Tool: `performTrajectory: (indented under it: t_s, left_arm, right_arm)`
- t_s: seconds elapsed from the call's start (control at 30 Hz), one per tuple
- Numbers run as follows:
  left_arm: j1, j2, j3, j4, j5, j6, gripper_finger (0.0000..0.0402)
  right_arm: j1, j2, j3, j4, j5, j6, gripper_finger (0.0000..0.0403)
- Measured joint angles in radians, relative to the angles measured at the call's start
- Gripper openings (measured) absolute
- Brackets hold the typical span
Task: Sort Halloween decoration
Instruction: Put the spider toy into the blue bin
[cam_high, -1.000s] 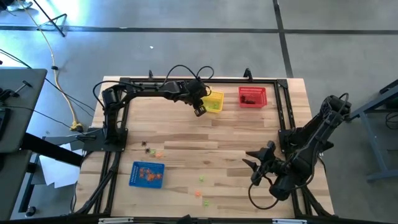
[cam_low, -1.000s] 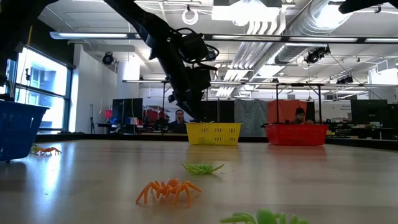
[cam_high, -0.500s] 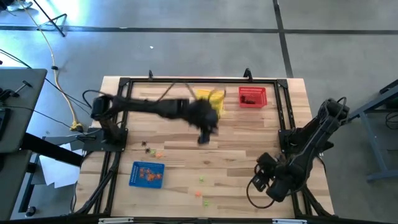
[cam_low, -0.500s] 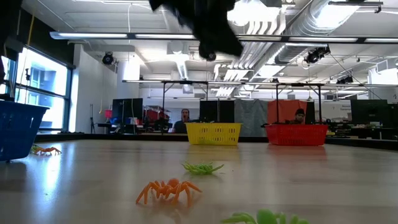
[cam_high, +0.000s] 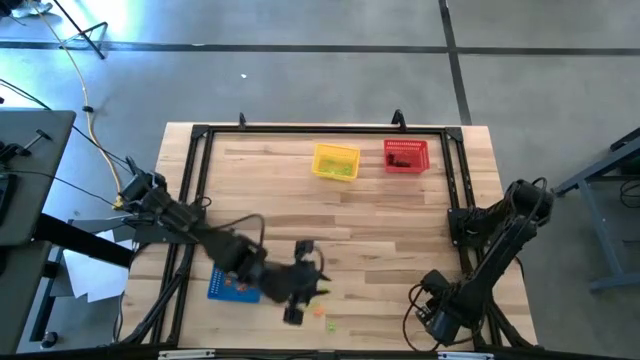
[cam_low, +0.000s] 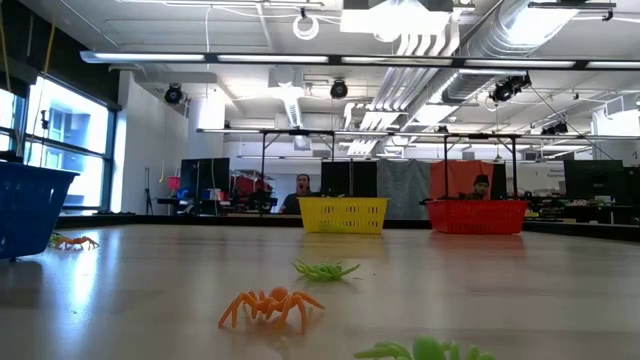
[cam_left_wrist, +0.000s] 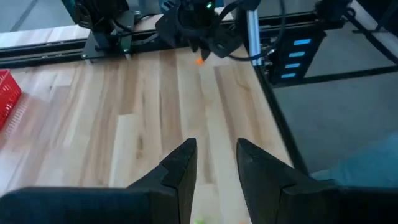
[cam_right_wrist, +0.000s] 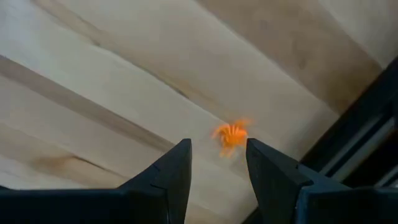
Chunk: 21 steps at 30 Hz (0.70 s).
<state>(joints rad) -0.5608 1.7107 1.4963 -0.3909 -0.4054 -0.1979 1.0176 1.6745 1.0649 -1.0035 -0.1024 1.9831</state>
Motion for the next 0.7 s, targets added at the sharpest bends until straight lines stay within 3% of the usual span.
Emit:
performTrajectory:
  t_s: [0.37, 0.7]
  left_arm:
    - [-0.132, 0.0, 0.0, 0.001, -0.228, -0.106, 0.0099]
    - [-0.144, 0.0, 0.0, 0.018, -0.25, -0.142, 0.0099]
  right_arm:
    - [0.037, 0.055, 0.0, 0.072, -0.056, 0.016, 0.0149]
    - [0.037, 0.1, 0.0, 0.012, -0.053, -0.052, 0.0149]
